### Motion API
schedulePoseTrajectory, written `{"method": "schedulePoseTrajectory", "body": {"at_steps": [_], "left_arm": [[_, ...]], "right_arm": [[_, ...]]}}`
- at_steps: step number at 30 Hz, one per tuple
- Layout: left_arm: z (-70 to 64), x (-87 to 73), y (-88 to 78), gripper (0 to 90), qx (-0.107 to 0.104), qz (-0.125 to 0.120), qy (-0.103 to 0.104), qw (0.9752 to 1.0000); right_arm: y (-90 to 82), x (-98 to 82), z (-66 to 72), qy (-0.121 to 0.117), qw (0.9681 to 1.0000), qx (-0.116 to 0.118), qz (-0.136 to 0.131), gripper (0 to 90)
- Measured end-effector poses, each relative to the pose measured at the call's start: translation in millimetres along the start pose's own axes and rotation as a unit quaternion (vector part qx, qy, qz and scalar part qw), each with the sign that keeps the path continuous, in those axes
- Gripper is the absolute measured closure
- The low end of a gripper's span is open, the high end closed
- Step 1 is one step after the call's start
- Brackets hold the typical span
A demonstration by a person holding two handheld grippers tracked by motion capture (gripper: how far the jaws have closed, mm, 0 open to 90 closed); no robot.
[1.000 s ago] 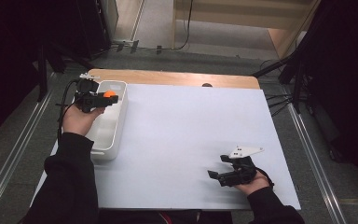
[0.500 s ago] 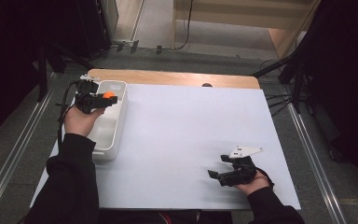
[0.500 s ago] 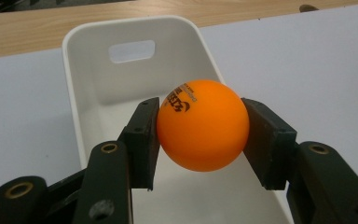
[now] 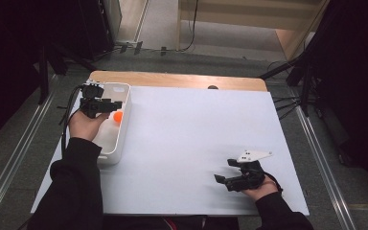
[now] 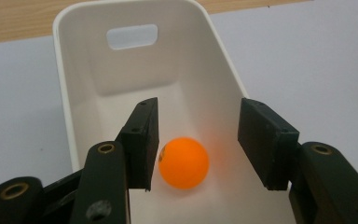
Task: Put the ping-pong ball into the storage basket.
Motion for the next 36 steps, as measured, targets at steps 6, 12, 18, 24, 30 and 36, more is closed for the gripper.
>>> {"method": "schedulePoseTrajectory", "body": {"at_steps": [6, 12, 18, 24, 30, 36], "left_arm": [[0.1, 3.9, -6.4, 40.5, -0.006, -0.017, -0.005, 0.9998], [-2.7, 9.5, -12.4, 33.1, -0.025, -0.028, -0.003, 0.9993], [-8.0, 12.2, -15.6, 33.1, -0.037, -0.04, 0.016, 0.9984], [-15.8, 16.0, -17.5, 33.0, -0.062, -0.041, 0.031, 0.9968], [-25.2, 18.3, -15.8, 29.3, -0.09, -0.035, 0.042, 0.9945], [-29.8, 20.3, -16.3, 29.2, -0.121, -0.046, 0.036, 0.991]], "right_arm": [[-0.6, -0.4, 1.0, 0.0, 1.0, 0.0, 0.0, 14.8], [-0.6, -0.7, 0.9, 0.0, 1.0, 0.0, 0.0, 14.8], [-0.7, -0.7, 0.7, 0.001, 1.0, -0.001, 0.0, 14.8], [-0.6, -1.0, 0.9, -0.002, 1.0, 0.0, 0.003, 14.8], [-0.4, -1.1, 0.9, -0.002, 1.0, 0.001, 0.001, 14.8], [-0.2, -0.9, 0.5, 0.001, 1.0, 0.0, 0.0, 14.8]]}}
Point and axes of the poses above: each handheld gripper's, and its own axes: y roughly forward along the jaws, x roughly out of its top, z roughly to its left, the point moved 3 cm from there along y, roughly forward along the jaws, and after that the axes turned 14 degrees about y, right-handed, at the moved point
